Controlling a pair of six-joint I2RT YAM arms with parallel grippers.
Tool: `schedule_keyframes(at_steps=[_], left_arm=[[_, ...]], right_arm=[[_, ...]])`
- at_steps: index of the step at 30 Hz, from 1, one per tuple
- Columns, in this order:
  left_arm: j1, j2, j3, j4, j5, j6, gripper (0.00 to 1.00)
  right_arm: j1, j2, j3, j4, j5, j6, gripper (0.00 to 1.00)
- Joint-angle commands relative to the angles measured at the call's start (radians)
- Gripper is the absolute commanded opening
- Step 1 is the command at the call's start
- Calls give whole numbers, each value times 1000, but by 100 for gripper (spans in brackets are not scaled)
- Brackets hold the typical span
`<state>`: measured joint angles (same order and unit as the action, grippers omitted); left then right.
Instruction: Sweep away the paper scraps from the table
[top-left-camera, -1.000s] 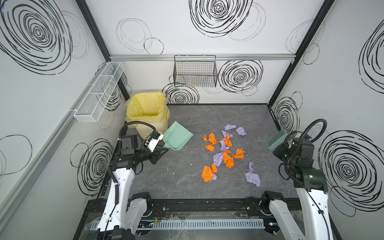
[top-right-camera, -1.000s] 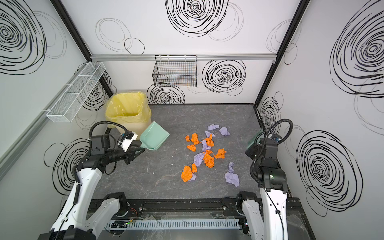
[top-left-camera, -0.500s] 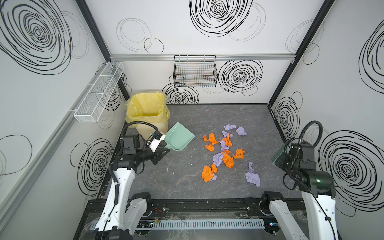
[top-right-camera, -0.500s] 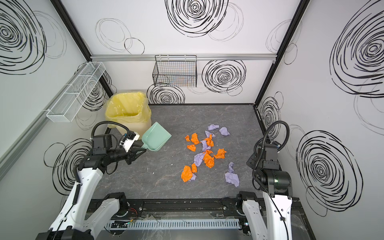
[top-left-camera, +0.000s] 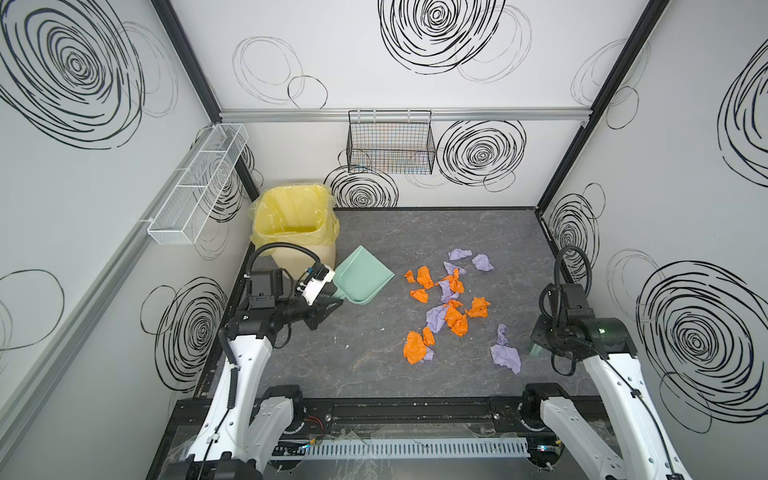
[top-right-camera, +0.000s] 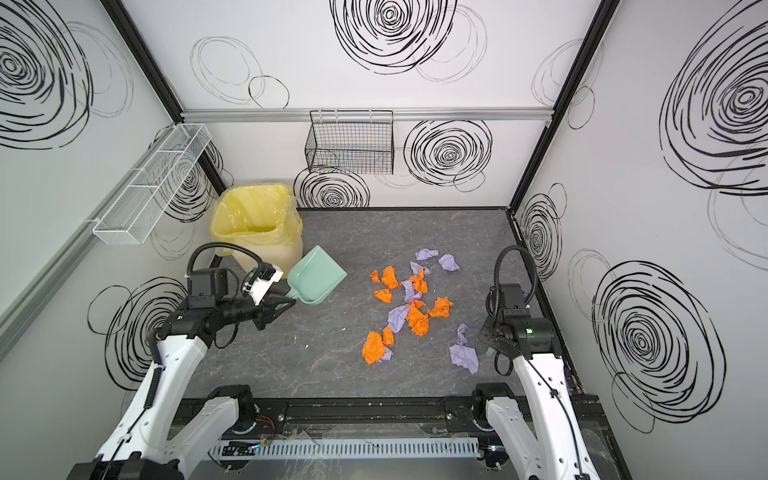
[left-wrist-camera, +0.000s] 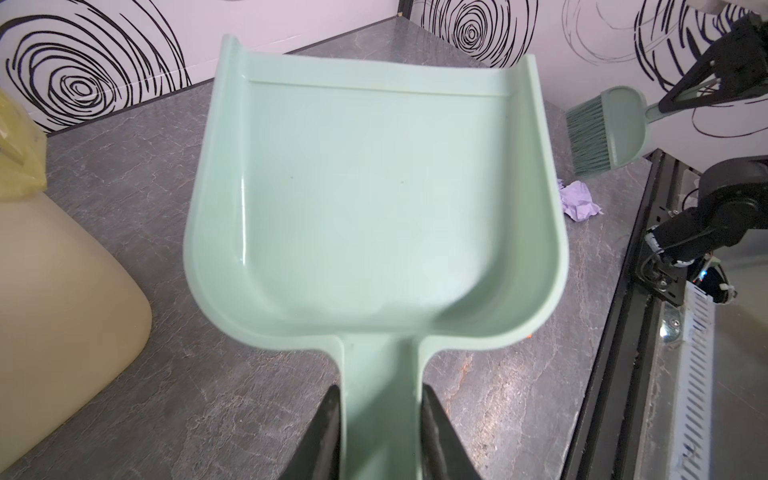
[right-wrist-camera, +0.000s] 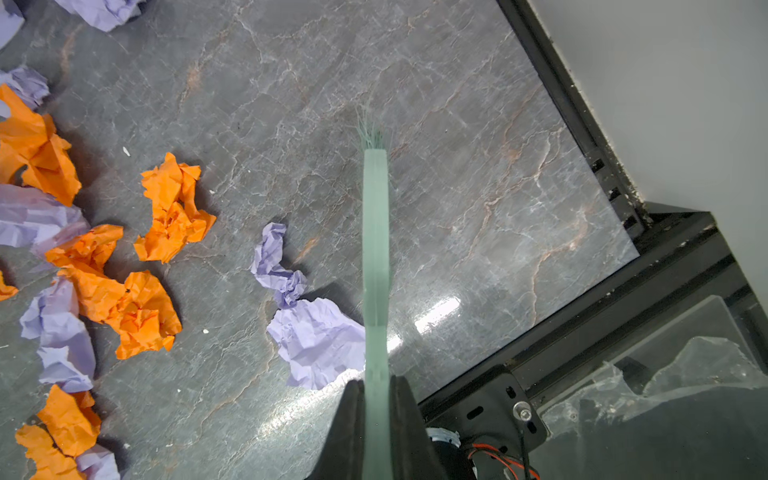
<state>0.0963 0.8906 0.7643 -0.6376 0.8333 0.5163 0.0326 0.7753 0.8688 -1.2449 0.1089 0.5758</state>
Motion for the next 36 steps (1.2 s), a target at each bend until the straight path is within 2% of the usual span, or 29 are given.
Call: schedule_keyframes(at_steps=[1,15,23,30,36], left_arm=[[-7,2,-2,15,28,14,0],[-18,11,0,15,27,14,0],[-35,13,0,23,23,10,0],[-38,-2,0,25,21,10,0],[-38,-8,0,23,27,10,0]], right_arm=[[21,29,6,-22,26,4,0],[129,211,4,-19,-90,-9,0],[309,289,7,-14,-154,136,0],[398,381,70,4,-185,220,0],[478,478,112,96,-247,259,0]])
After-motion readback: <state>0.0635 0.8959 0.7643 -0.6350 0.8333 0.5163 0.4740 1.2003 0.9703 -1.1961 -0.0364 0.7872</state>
